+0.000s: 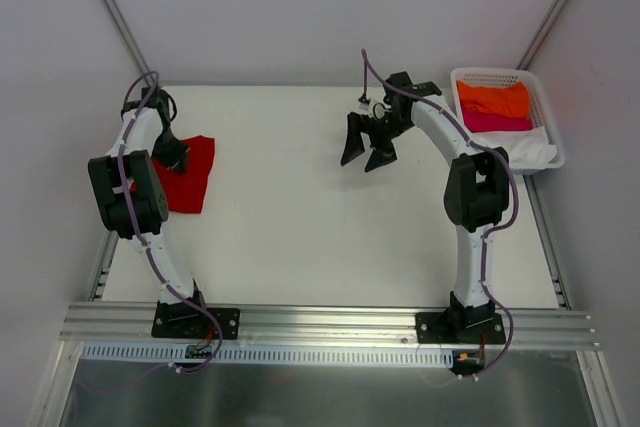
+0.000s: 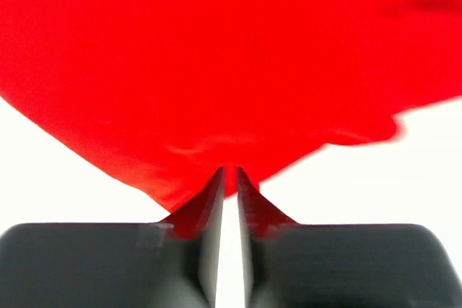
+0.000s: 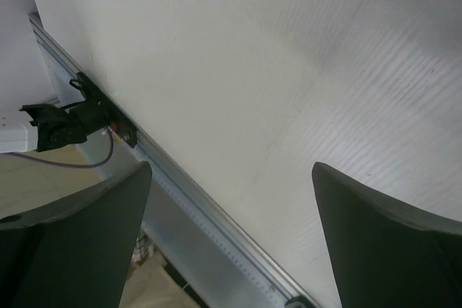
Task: Fold and stack the t-shirts
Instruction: Put the neatly folded tshirt into the corner of the board with the left arm
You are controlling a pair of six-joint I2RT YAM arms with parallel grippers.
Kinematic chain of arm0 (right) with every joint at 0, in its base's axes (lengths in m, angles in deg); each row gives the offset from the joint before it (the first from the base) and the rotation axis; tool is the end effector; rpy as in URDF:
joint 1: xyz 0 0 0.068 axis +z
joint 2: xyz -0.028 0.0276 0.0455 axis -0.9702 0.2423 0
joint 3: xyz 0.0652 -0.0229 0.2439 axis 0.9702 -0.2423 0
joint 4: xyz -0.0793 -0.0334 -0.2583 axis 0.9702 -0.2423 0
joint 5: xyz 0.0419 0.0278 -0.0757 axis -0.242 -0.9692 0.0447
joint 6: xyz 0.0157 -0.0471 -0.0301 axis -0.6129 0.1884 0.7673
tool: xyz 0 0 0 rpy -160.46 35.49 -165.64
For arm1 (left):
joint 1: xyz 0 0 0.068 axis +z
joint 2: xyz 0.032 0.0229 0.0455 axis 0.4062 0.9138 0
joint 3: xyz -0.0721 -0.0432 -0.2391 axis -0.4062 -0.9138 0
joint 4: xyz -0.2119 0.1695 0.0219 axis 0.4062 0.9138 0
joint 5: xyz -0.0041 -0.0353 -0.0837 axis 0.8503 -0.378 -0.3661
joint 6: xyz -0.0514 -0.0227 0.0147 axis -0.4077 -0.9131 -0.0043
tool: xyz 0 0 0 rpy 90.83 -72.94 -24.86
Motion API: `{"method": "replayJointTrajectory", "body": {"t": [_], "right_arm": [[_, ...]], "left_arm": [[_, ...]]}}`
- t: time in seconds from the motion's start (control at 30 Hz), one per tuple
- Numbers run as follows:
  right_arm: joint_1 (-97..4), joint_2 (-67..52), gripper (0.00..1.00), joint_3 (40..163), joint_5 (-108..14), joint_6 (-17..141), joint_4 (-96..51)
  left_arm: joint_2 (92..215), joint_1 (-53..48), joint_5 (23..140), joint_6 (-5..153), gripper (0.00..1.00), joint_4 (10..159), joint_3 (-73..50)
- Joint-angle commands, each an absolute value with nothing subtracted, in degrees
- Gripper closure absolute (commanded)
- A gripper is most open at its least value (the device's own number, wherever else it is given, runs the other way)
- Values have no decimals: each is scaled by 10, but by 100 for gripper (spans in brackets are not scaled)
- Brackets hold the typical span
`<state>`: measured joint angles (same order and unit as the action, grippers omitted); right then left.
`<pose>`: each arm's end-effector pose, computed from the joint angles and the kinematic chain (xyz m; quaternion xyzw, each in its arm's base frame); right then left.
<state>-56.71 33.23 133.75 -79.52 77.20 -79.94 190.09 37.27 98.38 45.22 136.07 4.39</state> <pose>0.4108 0.1717 0.2167 -0.2733 0.8894 0.3479 0.1147 0.3894 0.0985 0.1823 -0.4551 0.8753 0.0385 0.1587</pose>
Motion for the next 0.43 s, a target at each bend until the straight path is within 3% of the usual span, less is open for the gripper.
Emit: {"method": "replayJointTrajectory", "body": {"t": [0.0, 0.03, 0.07, 0.2, 0.4], "right_arm": [[-570, 313, 0, 1451, -771, 747, -814], [-571, 317, 0, 1472, -770, 739, -815], [-571, 318, 0, 1492, -769, 732, -816], [-571, 315, 1, 1571, -769, 691, -817], [-576, 263, 0, 1533, -732, 690, -786]], "left_arm": [[1845, 312, 982, 504, 83, 1363, 153], [1847, 297, 972, 514, 73, 1364, 215], [1847, 282, 960, 522, 55, 1363, 246], [1882, 195, 865, 563, 51, 1363, 420], [1895, 151, 785, 538, 50, 1363, 446]]}}
